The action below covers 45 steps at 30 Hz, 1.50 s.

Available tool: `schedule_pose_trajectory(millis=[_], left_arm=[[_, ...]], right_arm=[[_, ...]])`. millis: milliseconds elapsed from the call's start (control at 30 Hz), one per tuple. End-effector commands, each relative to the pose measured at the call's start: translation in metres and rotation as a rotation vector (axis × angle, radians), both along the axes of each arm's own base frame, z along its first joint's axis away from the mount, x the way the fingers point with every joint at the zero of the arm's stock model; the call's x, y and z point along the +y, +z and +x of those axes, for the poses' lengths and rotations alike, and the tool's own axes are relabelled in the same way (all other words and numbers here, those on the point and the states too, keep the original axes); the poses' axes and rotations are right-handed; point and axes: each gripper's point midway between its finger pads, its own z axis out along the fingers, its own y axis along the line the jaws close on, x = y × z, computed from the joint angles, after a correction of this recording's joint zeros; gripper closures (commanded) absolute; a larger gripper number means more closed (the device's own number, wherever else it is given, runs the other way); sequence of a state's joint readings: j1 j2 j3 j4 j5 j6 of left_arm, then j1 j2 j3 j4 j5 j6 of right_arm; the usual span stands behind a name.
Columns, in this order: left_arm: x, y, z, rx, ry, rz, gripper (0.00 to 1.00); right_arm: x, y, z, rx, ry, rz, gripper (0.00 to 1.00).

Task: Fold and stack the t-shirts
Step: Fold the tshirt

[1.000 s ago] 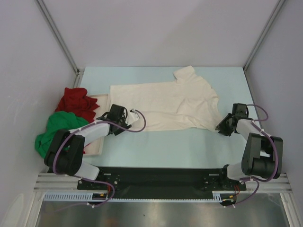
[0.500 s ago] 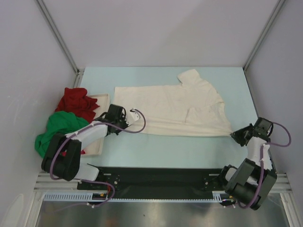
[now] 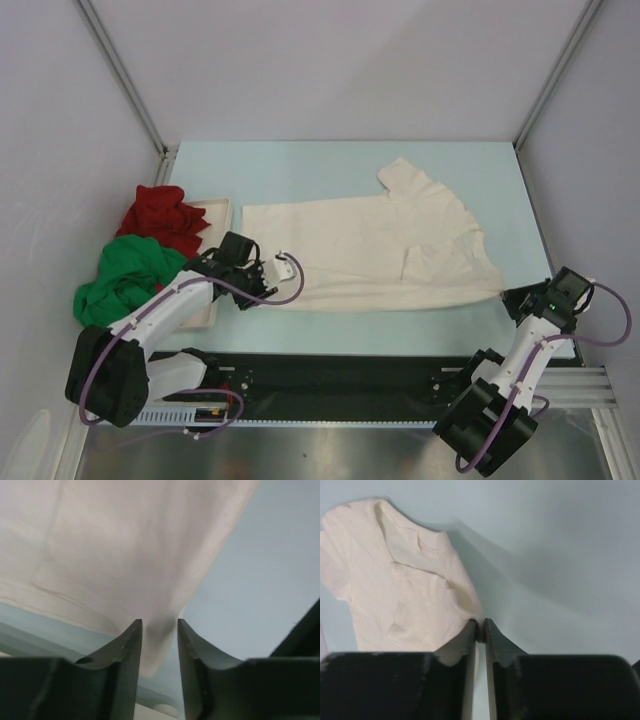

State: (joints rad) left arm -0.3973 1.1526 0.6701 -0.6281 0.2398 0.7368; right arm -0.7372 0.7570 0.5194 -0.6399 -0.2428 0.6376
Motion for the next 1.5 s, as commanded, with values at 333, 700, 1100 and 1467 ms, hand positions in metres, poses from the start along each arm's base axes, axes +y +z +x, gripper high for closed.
schedule_pose_trajectory(millis=[333,700,1100,1467], left_arm=[[0.038,0.036,0.068,0.0,0.257,-0.014,0.36],[0.029,-0.018,0.098,0.101,0.398,-0.039,0.42],[0.01,-0.043,0.084,0.181,0.346,-0.082,0.63],[0.027,-0.042,0.082,0.147,0.382,-0.015,1.0]], right_arm=[[-0.001,0.051,0.046,-0.156,0.199,-0.104,0.43],[0.045,0.016,0.139,0.117,0.615,-0.207,0.45],[0.058,-0.052,0.174,0.297,0.747,-0.206,0.44],[0.03,-0.059,0.168,0.376,0.651,-0.299,0.91]])
